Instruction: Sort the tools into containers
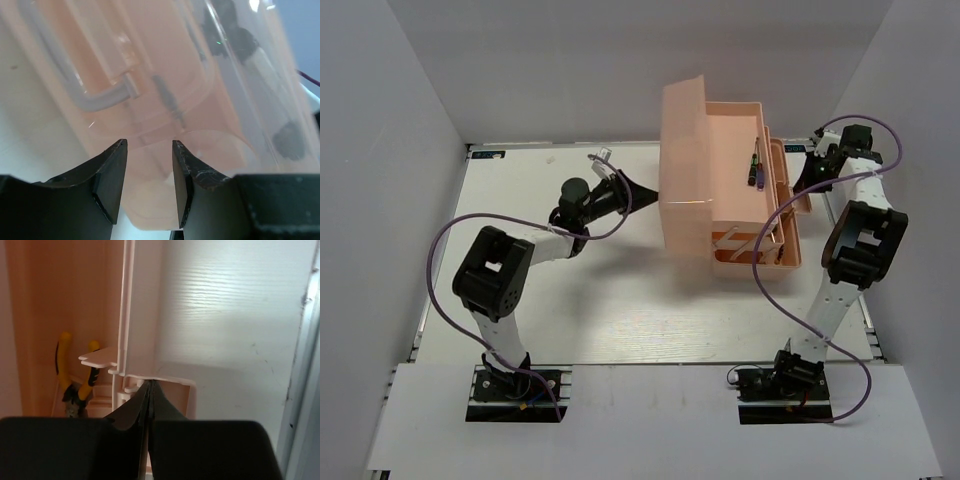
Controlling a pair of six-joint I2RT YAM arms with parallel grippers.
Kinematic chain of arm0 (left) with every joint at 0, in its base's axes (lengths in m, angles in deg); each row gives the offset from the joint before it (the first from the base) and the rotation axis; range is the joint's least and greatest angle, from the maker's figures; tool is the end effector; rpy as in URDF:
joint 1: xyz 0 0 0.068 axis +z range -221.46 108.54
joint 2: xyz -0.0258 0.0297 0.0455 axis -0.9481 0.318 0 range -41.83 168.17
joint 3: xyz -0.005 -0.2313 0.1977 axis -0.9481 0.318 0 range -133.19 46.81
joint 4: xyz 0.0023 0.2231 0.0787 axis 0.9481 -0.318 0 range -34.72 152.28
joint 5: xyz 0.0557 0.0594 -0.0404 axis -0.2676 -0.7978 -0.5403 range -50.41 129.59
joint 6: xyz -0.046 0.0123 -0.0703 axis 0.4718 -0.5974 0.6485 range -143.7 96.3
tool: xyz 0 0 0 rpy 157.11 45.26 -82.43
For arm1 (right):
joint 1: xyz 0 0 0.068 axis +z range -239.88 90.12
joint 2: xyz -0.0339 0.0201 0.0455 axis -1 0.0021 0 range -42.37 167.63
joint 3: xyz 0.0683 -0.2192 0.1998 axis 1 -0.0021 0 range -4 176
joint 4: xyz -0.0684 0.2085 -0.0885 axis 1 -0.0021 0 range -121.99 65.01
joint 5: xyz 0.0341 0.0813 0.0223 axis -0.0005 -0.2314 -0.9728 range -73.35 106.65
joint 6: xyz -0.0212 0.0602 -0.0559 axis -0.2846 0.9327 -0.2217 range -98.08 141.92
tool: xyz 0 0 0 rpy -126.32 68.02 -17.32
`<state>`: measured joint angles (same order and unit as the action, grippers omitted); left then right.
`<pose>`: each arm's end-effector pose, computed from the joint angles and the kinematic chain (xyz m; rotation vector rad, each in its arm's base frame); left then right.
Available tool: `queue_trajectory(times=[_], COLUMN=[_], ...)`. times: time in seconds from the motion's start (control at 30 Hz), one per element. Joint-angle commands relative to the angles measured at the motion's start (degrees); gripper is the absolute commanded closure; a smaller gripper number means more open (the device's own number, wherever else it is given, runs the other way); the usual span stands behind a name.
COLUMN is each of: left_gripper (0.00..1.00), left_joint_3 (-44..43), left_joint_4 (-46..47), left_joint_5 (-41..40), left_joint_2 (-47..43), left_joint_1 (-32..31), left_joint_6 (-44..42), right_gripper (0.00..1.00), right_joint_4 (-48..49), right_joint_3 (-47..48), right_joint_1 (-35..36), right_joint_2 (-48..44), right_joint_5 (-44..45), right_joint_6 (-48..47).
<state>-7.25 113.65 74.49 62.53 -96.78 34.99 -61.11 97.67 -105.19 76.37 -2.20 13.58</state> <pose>0.3561 -0.2159 0.2736 0.0338 1.8039 -1.5730 0.4650 -0.1023 0.2510 0.0140 2.4440 0.2300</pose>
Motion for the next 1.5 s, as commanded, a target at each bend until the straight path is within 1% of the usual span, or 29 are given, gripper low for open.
queue_trajectory(times=[0.0, 0.13, 0.27, 0.4, 0.5, 0.57, 0.6, 0.63, 0.7, 0.73, 0.77, 0.8, 0.83, 0.87, 0.9, 0.93, 0.97, 1.0, 1.07, 1.1, 1.13, 1.23, 1.33, 1.47], left_gripper=[0.49, 0.49, 0.49, 0.49, 0.49, 0.49, 0.49, 0.49, 0.49, 0.49, 0.49, 0.49, 0.49, 0.49, 0.49, 0.49, 0.49, 0.49, 0.49, 0.49, 0.49, 0.49, 0.49, 0.49], left_joint_3=[-5.2, -8.9, -13.2, -14.5, -15.0, -13.8, -12.7, -11.9, -10.6, -10.0, -10.0, -9.2, -9.2, -8.2, -7.0, -5.6, -4.7, -3.7, -0.3, 1.0, 2.3, 7.6, 9.6, 12.5], left_joint_4=[1.5, 1.5, 1.0, 1.0, 1.0, 1.0, 0.3, -0.6, -2.8, -7.1, -9.5, -11.8, -16.4, -18.7, -21.0, -25.7, -27.4, -28.9, -31.7, -32.2, -32.2, -32.7, -33.4, -33.9], left_joint_5=[4.8, 7.6, 10.5, 11.3, 11.3, 10.8, 10.8, 10.1, 8.4, 7.1, 6.4, 5.6, 3.4, 2.1, 0.7, -1.8, -3.1, -4.0, -6.1, -6.2, -7.0, -8.1, -8.6, -8.6], left_joint_2=[-2.6, -0.4, 1.3, 2.6, 2.1, 0.2, -1.9, -3.3, -6.3, -9.6, -11.3, -13.1, -15.0, -19.2, -21.4, -23.5, -25.4, -29.3, -32.4, -33.9, -36.4, -40.3, -42.5, -44.9], left_joint_1=[-2.2, -4.2, -5.6, -6.8, -7.4, -6.7, -6.1, -5.6, -4.9, -4.9, -4.3, -4.3, -4.3, -4.3, -3.8, -3.8, -3.8, -3.8, -3.8, -3.8, -3.8, -3.8, -3.8, -3.8], left_joint_6=[-0.6, -0.6, -0.1, 0.5, 0.5, 0.5, -0.1, -0.1, -3.2, -4.8, -6.6, -10.1, -11.7, -13.2, -16.5, -18.1, -19.4, -21.2, -22.0, -22.6, -22.6, -22.6, -22.6, -22.0], right_gripper=[1.0, 1.0, 1.0, 1.0, 1.0, 1.0, 1.0, 1.0, 1.0, 1.0, 1.0, 1.0, 1.0, 1.0, 1.0, 1.0, 1.0, 1.0, 1.0, 1.0, 1.0, 1.0, 1.0, 1.0], right_joint_4=[-8.5, -11.4, -13.4, -14.6, -13.1, -11.7, -8.7, -7.5, -4.9, -4.5, -4.1, -4.0, -2.9, -2.5, -2.3, -1.2, -1.1, -1.2, -3.0, -4.4, -4.9, -6.4, -7.4, -12.2], right_joint_3=[1.9, 5.6, 7.4, 6.8, 4.3, 1.5, -2.0, -3.4, -5.5, -8.0, -8.6, -10.1, -11.9, -13.9, -14.7, -16.7, -18.7, -19.4, -21.6, -21.9, -22.3, -23.7, -24.4, -24.5], right_joint_1=[2.9, 3.1, 3.6, 5.0, 5.7, 6.0, 5.9, 5.8, 5.6, 5.6, 5.6, 5.5, 5.5, 5.6, 5.6, 5.6, 5.5, 5.4, 5.5, 5.7, 5.8, 5.9, 6.3, 7.3], right_joint_2=[3.5, 6.4, 7.9, 8.4, 7.6, 5.9, 4.6, 3.8, 1.2, 0.8, 0.3, -1.2, -1.8, -3.1, -4.3, -4.9, -6.0, -6.8, -7.2, -7.3, -7.5, -7.8, -8.3, -8.3], right_joint_5=[-17.7, -20.9, -22.0, -22.7, -23.1, -21.5, -21.3, -20.8, -18.8, -18.2, -16.2, -15.2, -13.3, -12.2, -9.7, -9.4, -9.1, -9.8, -10.9, -13.4, -14.0, -16.7, -18.8, -22.5], right_joint_6=[-1.3, -2.2, -3.3, -3.4, -2.5, -0.7, -0.4, 0.8, 1.0, 0.6, 0.2, -0.3, -0.8, -1.0, -2.0, -2.2, -2.9, -4.1, -5.7, -6.7, -6.8, -6.3, -6.2, -8.3])
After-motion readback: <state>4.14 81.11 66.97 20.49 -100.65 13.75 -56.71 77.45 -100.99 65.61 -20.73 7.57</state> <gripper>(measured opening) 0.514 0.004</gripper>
